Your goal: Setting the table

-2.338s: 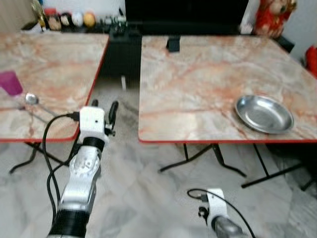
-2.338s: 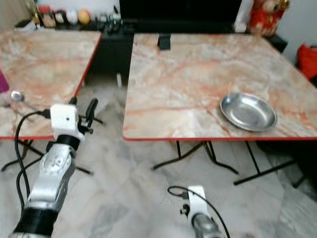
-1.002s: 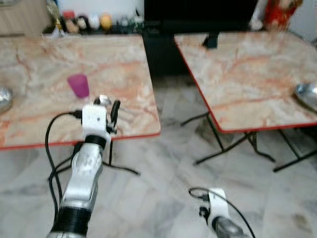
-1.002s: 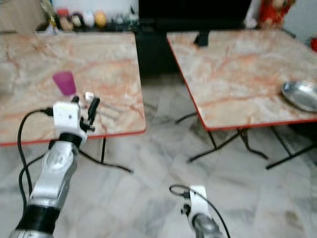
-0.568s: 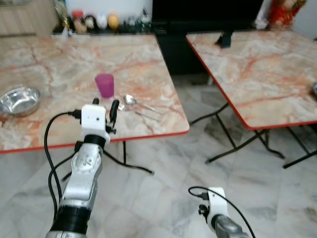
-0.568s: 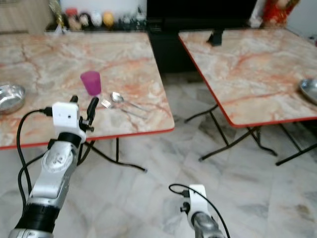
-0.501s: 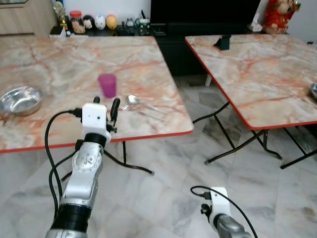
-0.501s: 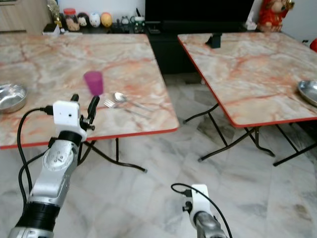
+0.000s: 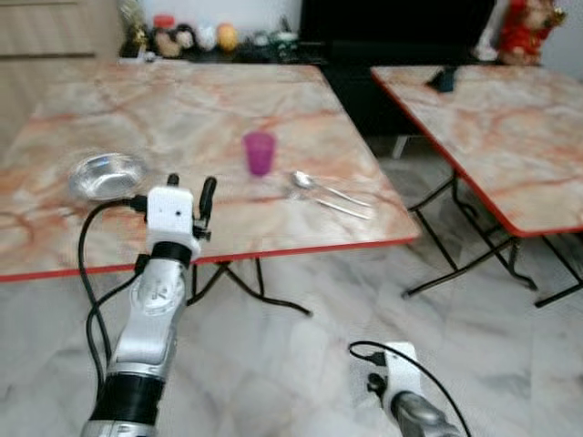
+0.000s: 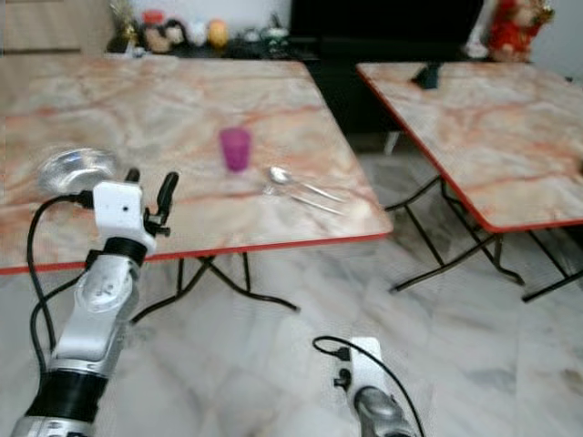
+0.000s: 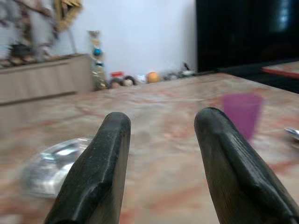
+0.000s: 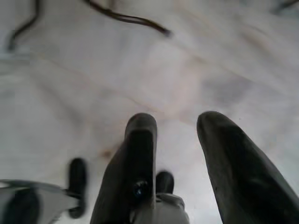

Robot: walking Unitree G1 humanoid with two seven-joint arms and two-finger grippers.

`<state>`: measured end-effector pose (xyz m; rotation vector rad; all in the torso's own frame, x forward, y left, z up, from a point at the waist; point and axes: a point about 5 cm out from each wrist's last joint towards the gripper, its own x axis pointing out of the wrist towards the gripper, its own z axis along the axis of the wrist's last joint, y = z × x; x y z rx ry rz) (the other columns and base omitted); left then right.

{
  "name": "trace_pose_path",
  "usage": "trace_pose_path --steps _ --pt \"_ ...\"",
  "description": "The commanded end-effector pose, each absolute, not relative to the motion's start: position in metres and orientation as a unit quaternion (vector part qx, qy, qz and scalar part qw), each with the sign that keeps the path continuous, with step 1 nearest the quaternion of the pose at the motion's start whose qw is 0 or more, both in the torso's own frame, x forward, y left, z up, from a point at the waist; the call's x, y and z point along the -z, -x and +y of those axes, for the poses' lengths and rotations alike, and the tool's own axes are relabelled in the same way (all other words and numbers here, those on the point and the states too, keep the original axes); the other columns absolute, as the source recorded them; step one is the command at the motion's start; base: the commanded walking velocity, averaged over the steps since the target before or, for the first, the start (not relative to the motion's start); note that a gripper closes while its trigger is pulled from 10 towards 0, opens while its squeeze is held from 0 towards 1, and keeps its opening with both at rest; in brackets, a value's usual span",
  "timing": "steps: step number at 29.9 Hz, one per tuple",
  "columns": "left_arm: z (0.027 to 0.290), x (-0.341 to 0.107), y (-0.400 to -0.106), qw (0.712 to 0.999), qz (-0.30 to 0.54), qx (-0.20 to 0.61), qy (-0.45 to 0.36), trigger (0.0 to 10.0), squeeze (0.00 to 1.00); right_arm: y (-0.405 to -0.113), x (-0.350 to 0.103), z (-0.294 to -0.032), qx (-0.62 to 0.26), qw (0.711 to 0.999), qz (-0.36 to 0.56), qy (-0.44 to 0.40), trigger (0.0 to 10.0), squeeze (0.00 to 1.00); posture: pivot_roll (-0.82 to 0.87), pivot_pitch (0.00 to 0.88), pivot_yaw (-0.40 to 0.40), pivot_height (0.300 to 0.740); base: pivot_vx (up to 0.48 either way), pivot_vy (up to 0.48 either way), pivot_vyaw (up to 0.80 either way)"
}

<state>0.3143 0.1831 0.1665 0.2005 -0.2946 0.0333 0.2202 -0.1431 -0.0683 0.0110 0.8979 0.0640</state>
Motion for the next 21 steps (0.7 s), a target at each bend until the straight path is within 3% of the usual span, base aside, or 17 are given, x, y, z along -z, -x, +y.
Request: trace_pose_path --steps 1,21 --pt "0.1692 -0.1703 -0.3161 0.983 -0.158 0.003 -0.095 10.0 0.0 -0.2187 0.0687 -0.1583 -0.017 0.9 0.436 0.008 10.0 0.0 0.06 0.0 -0.08 0.74 0.0 0.379 0.0" --pt "0.1714 -0.171 -0.3163 0.983 -0.158 -0.003 -0.097 10.0 0.0 -0.219 0.0685 -0.1596 -0.017 0.899 0.437 0.008 10.0 0.0 0.05 0.0 -0.082 0.74 0.0 0.381 0.0"
